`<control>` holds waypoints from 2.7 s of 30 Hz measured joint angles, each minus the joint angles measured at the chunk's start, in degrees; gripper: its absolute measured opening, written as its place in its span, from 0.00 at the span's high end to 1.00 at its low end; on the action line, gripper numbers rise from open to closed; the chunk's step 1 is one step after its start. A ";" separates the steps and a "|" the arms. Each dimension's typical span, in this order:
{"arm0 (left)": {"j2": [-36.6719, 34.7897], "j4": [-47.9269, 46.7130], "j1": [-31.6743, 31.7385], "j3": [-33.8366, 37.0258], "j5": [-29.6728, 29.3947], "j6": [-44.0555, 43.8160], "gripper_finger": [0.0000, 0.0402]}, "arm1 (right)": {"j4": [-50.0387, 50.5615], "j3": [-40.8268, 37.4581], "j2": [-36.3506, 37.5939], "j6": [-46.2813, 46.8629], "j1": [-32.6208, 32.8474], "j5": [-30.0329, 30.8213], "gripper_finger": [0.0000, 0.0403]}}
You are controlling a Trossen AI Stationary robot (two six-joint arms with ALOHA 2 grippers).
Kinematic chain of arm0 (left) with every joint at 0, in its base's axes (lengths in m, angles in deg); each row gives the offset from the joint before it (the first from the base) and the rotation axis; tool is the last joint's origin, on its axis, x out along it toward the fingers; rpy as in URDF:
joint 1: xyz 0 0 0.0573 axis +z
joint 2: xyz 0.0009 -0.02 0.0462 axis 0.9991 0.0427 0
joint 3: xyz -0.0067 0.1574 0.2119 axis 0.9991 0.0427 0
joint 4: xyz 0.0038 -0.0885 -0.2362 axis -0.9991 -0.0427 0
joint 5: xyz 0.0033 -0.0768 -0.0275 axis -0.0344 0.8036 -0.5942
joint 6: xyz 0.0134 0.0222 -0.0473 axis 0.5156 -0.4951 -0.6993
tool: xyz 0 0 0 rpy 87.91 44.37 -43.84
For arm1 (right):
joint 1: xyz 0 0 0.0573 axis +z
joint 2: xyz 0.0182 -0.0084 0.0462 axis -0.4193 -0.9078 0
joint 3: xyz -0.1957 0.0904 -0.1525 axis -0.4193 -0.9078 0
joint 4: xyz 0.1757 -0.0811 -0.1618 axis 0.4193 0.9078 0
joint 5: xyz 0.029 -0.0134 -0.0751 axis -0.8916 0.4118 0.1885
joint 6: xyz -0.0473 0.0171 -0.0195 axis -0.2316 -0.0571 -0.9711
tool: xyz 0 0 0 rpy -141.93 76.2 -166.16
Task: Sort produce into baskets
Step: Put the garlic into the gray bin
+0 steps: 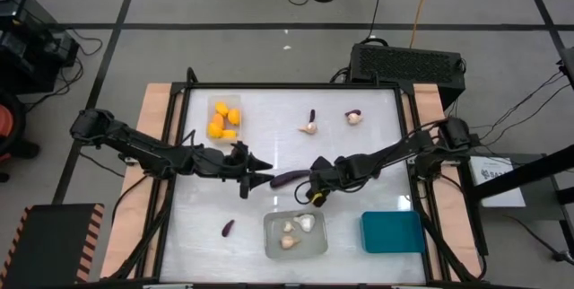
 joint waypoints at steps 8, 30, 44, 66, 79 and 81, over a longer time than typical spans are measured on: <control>0.00 -3.30 1.25 0.00 -0.24 5.67 0.42 | -0.85 4.62 2.55 -0.67 -0.01 1.29 0.68; 0.00 -3.65 2.95 0.00 6.07 14.02 0.42 | -7.89 15.27 2.66 -0.46 10.22 -1.05 0.68; 0.00 -10.15 1.11 0.00 6.27 13.40 0.42 | -11.28 15.27 1.74 1.85 19.36 -0.54 0.68; 0.00 -10.11 0.20 0.02 5.72 13.46 0.42 | -8.90 15.27 1.74 -1.05 19.48 1.44 0.43; 0.00 -10.13 0.31 0.02 4.43 13.43 0.42 | -4.90 15.27 4.26 -6.29 12.42 -8.50 0.37; 0.00 -10.28 0.31 0.04 4.43 13.43 0.42 | -2.53 15.27 5.62 -8.99 10.38 -8.30 0.38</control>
